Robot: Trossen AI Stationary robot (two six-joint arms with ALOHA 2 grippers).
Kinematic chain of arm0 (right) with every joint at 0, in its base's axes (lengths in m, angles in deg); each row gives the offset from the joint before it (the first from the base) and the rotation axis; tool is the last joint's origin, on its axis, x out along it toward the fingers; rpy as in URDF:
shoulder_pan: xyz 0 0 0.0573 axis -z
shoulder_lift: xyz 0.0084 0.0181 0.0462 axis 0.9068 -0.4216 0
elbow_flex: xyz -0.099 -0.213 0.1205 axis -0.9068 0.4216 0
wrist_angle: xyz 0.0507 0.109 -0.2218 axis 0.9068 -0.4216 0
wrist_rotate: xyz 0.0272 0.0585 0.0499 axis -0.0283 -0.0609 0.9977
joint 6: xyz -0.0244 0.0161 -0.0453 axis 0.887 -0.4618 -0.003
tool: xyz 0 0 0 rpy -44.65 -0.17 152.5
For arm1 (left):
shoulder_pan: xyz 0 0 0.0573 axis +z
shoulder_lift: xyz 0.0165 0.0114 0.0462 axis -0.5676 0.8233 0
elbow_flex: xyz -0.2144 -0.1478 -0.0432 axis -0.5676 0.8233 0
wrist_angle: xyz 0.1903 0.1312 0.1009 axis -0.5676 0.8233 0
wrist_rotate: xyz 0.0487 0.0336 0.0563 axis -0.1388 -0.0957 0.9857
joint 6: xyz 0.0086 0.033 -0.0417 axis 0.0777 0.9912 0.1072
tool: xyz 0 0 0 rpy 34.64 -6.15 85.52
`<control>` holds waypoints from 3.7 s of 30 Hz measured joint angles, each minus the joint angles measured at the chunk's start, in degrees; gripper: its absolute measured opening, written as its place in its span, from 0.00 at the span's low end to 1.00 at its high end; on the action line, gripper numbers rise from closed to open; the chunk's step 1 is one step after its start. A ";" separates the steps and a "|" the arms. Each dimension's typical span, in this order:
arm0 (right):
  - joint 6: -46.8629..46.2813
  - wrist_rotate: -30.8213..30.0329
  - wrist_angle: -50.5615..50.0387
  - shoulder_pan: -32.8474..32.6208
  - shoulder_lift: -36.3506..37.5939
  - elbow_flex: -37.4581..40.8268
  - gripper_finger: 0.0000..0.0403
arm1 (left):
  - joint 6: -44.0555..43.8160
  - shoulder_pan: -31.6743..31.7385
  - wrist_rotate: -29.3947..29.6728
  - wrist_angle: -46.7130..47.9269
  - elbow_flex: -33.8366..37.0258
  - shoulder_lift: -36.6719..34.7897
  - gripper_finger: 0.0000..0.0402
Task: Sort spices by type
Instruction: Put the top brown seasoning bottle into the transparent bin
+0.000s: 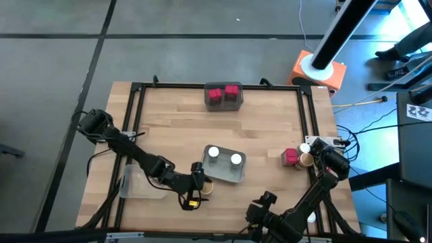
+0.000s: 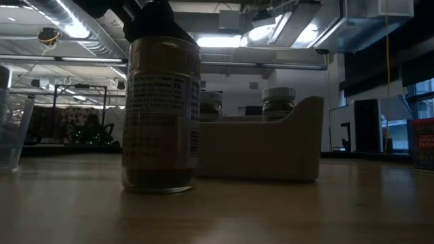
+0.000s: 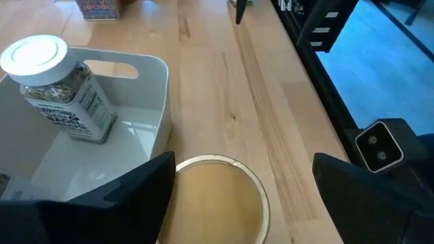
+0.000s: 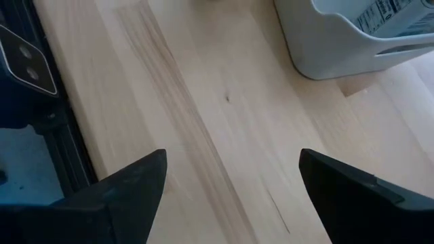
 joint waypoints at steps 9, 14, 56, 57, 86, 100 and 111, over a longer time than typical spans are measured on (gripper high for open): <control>0.06 -0.09 -1.19 0.04 0.00 0.00 0.83 | 4.57 -0.02 -4.65 1.19 0.00 0.04 0.95; 0.10 -1.25 -1.17 0.04 0.00 0.00 0.83 | 6.19 0.00 -4.67 1.01 0.00 -0.02 0.95; -0.18 -1.58 0.69 0.04 -0.09 2.97 0.83 | 0.45 1.44 -2.73 2.25 0.33 2.58 0.74; -0.18 -1.58 0.67 0.04 -0.09 2.97 0.83 | 0.42 1.29 -2.70 2.29 0.33 2.58 0.70; -3.23 -5.26 1.11 0.06 -0.09 2.95 0.83 | -23.87 -16.02 3.67 44.52 -5.88 -22.73 0.66; -5.32 -6.05 1.19 0.58 -0.09 2.95 0.83 | -51.93 -30.93 5.91 65.15 -4.80 -27.04 0.66; -4.68 -6.58 1.27 1.96 -0.09 2.93 0.83 | -64.21 -38.46 11.66 68.19 2.47 -27.04 0.66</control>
